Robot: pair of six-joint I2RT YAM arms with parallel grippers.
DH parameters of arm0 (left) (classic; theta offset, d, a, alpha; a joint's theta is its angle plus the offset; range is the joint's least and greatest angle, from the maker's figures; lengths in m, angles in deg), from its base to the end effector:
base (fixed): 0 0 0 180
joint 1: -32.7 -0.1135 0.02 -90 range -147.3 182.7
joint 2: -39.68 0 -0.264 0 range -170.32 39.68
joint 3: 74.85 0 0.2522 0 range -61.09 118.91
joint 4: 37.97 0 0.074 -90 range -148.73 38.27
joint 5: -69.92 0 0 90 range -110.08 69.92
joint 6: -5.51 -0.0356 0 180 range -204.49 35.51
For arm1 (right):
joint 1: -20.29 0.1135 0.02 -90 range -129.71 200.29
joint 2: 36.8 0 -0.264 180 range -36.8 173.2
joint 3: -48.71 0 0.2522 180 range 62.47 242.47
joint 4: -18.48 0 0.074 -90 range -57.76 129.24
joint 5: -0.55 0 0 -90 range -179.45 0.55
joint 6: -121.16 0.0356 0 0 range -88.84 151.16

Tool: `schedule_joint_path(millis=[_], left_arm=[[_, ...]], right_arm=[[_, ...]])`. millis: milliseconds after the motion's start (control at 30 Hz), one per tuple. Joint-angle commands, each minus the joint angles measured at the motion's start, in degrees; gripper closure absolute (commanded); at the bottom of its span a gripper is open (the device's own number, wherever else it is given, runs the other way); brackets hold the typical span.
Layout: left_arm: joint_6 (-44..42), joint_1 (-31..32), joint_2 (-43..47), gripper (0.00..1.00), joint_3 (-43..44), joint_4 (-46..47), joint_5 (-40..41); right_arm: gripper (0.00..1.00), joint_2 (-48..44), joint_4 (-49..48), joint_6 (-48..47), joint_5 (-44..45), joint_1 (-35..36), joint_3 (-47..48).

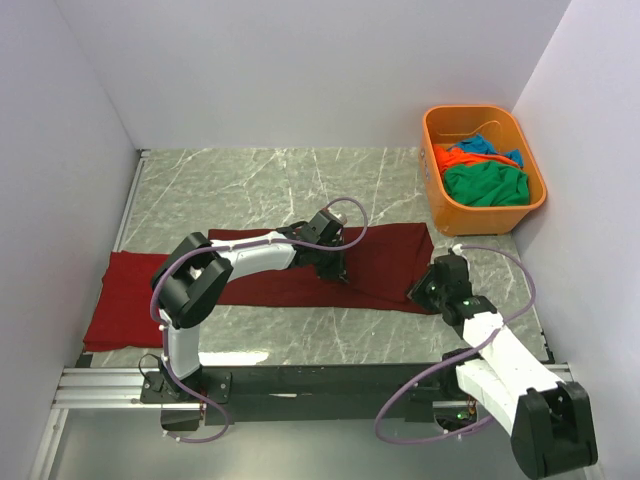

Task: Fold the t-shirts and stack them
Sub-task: Fold the tshirt

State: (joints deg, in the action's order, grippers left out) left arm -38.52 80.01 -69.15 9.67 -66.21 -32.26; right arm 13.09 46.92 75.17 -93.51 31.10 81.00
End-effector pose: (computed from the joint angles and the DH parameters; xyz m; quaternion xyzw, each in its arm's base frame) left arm 0.2665 -0.3000 0.1732 0.0451 0.9413 -0.3011 0.1461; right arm 0.1629 0.0337 0.1603 0.2521 0.8919 0.2014 0.3169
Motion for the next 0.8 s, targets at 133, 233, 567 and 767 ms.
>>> schedule_joint_path(millis=[133, 233, 567, 767], left_arm=[[-0.1, 0.33, 2.22, 0.99, 2.1, 0.15, -0.38], [-0.1, 0.33, 2.58, 0.99, 2.19, -0.11, -0.38], [0.52, 0.33, 4.86, 0.99, 1.31, -0.2, -0.38], [1.04, 0.33, 6.79, 0.99, -0.36, -0.2, -0.03]], right_arm=[[1.0, -7.43, 7.29, -0.77, 2.21, -0.35, 4.15], [1.0, -9.63, 9.66, -1.03, 2.56, -0.35, 5.29], [1.0, -13.76, 14.24, -1.21, 2.82, -0.35, 8.02], [1.0, -15.43, 15.64, -1.21, 2.39, -0.35, 8.63]])
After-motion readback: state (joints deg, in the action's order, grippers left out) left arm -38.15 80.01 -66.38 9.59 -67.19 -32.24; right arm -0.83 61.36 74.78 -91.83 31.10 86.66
